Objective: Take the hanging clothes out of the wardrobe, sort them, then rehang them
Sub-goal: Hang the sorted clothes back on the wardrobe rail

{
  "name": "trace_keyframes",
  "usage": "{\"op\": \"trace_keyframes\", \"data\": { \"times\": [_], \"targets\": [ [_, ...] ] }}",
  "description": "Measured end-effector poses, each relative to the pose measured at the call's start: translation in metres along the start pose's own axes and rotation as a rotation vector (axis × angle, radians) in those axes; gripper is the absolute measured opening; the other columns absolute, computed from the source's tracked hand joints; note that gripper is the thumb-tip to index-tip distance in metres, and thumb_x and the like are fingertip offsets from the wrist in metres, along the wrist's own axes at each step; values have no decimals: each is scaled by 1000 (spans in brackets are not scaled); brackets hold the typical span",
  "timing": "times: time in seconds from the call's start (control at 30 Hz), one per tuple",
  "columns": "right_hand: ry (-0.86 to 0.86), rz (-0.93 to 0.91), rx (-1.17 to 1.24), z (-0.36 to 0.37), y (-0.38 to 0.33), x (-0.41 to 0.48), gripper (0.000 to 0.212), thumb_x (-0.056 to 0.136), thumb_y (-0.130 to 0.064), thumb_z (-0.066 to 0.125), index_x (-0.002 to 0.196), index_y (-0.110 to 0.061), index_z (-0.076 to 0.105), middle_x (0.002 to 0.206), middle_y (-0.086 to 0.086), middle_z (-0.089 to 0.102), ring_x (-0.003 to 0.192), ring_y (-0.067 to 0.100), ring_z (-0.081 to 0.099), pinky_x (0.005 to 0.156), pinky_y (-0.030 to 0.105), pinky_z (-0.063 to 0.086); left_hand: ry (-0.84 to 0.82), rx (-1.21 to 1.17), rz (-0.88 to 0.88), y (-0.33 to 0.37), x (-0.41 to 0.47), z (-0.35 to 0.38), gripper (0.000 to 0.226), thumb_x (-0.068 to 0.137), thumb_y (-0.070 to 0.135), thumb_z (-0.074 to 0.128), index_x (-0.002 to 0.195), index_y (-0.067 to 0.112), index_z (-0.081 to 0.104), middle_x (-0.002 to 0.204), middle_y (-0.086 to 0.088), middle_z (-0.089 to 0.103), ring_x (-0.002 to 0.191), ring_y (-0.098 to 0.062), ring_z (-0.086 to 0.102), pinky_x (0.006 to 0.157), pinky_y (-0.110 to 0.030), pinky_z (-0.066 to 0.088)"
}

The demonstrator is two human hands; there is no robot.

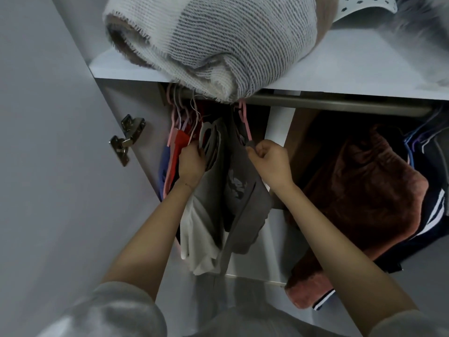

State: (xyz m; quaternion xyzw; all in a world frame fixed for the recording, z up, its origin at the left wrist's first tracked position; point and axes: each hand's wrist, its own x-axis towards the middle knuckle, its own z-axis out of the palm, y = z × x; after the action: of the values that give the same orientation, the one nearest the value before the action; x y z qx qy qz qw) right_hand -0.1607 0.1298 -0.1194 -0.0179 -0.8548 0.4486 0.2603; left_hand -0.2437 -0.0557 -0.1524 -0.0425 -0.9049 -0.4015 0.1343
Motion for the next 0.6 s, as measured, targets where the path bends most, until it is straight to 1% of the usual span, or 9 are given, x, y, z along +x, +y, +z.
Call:
{"op": "trace_keyframes", "data": {
  "times": [0.1,0.13,0.2,0.27,0.3,0.37,0.43,0.5,0.6],
  "targets": [
    [24,9,9,-3,3,0,39,89,-18,67,58,-13,44,52,-5,42,51,2,46,53,10,34,31,-23,50,6,-5,-2,24,97,0,41,87,-9,61,85,-25,66,76,-35,61,63,-33,39],
    [24,9,7,-3,3,0,39,89,-18,68,58,-14,44,52,-4,43,51,2,45,53,9,34,41,-37,61,10,-3,-5,24,97,-1,41,85,-9,60,83,-25,65,75,-35,61,62,-31,37],
    [20,12,2,-4,4,1,38,89,-18,68,59,-11,45,53,-2,43,52,3,45,54,9,35,52,-44,77,17,5,-10,24,95,-2,41,83,-8,61,84,-26,66,77,-35,61,62,-27,34],
    [28,16,-1,-5,5,1,36,88,-18,68,60,-8,47,54,-1,44,53,3,45,54,10,36,27,-35,80,23,15,-11,24,94,-3,42,82,-8,61,86,-26,66,80,-36,62,63,-28,36],
    [32,14,-1,-5,5,0,36,88,-18,68,60,-10,46,54,-1,44,53,3,46,54,9,35,-3,-34,71,25,18,-10,23,94,-3,41,83,-9,61,88,-26,67,83,-37,63,64,-30,39],
    [34,3,-2,-6,5,-2,38,89,-17,67,59,-14,44,54,-2,43,53,2,46,54,8,35,-58,-6,35,26,22,-6,24,95,-2,41,91,-11,63,95,-28,67,91,-39,63,73,-37,46],
    [37,-5,-4,-7,6,-4,39,89,-17,67,57,-16,43,53,-4,43,53,2,47,54,8,35,-72,45,-8,25,22,-1,24,96,-1,42,97,-12,63,100,-28,67,95,-40,63,77,-40,46],
    [27,0,-2,-11,7,-5,37,89,-18,67,58,-15,46,54,-4,46,53,2,47,54,9,35,-70,68,-25,26,22,3,25,97,0,42,98,-11,64,102,-27,67,95,-39,64,73,-36,44],
    [27,16,-6,-16,10,-4,36,89,-19,67,59,-12,49,54,-2,47,52,2,46,53,10,36,-86,23,-28,25,19,6,25,97,-1,42,95,-10,65,98,-27,67,91,-38,64,68,-31,40]
  ]
}}
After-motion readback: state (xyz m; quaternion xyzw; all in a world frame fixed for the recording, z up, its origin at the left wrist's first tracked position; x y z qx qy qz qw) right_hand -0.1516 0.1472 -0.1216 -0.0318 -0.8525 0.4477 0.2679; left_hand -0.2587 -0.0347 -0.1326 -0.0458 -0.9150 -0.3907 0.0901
